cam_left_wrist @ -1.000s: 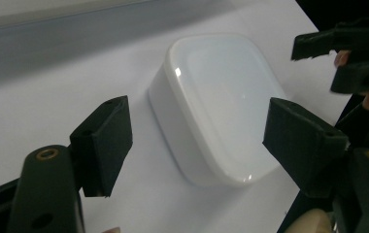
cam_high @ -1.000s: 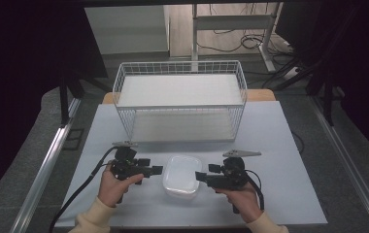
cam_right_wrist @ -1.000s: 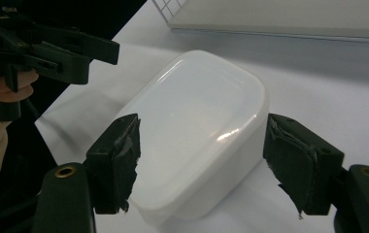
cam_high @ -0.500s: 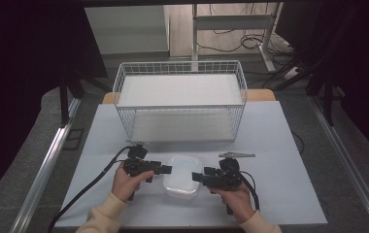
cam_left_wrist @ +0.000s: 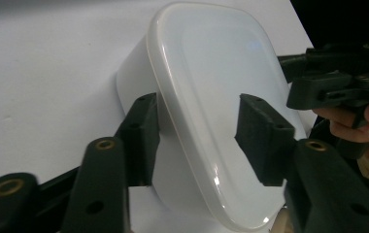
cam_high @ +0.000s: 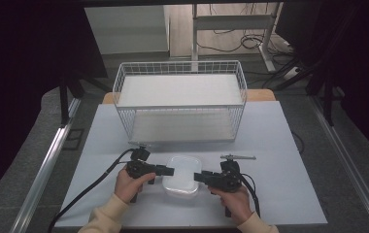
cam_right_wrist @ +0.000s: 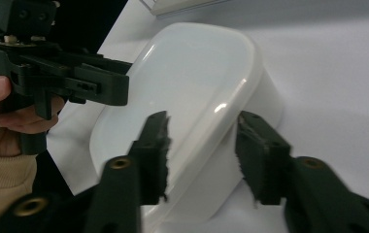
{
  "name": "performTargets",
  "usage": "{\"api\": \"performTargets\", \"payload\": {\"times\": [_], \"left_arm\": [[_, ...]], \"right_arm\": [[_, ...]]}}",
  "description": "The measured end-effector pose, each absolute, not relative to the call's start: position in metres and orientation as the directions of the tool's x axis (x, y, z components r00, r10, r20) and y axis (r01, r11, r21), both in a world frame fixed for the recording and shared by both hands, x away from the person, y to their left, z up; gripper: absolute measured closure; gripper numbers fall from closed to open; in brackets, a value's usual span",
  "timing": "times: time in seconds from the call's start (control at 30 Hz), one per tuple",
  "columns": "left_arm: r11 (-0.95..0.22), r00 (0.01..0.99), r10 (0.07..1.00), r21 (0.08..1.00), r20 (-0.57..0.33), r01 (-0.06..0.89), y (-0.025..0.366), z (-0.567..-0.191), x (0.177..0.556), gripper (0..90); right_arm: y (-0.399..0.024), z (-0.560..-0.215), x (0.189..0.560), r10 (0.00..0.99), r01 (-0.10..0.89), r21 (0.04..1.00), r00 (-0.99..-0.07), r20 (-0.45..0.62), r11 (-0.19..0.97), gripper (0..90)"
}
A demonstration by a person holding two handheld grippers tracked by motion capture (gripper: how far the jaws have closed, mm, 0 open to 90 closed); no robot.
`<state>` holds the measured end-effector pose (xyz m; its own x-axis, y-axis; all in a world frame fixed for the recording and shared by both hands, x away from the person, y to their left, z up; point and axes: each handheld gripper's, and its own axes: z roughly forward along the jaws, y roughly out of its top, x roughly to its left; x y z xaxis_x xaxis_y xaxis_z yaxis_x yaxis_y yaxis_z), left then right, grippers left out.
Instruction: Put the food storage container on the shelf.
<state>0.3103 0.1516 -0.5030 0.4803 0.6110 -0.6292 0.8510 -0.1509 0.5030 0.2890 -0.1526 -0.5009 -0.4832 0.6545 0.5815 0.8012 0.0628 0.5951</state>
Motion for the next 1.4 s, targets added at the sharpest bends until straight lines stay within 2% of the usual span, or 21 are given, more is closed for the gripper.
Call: {"api": "performTargets", "payload": {"times": [0.07,0.33,0.67,1.07,1.4], "left_arm": [[-0.148,0.483,0.625,0.515,-0.613,0.845,0.152,-0.500,0.307,58.3],[-0.116,0.483,0.621,0.537,-0.617,0.836,0.159,-0.493,0.296,68.0],[-0.105,0.506,0.636,0.585,-0.582,0.804,0.164,-0.482,0.285,76.6],[-0.105,0.530,0.615,0.605,-0.584,0.789,0.166,-0.477,0.281,78.9],[-0.095,0.559,0.618,0.653,-0.552,0.751,0.165,-0.464,0.278,79.1]], "right_arm": [[-0.155,-0.502,0.288,0.640,0.819,0.572,-0.458,0.617,0.034,61.9],[-0.159,-0.499,0.282,0.609,0.826,0.563,-0.440,0.660,-0.014,70.4],[-0.160,-0.488,0.275,0.597,0.808,0.589,-0.470,0.650,-0.006,80.1],[-0.160,-0.485,0.274,0.613,0.776,0.630,-0.506,0.607,0.016,80.1],[-0.160,-0.470,0.273,0.620,0.713,0.700,-0.566,0.543,0.039,80.0]]}}
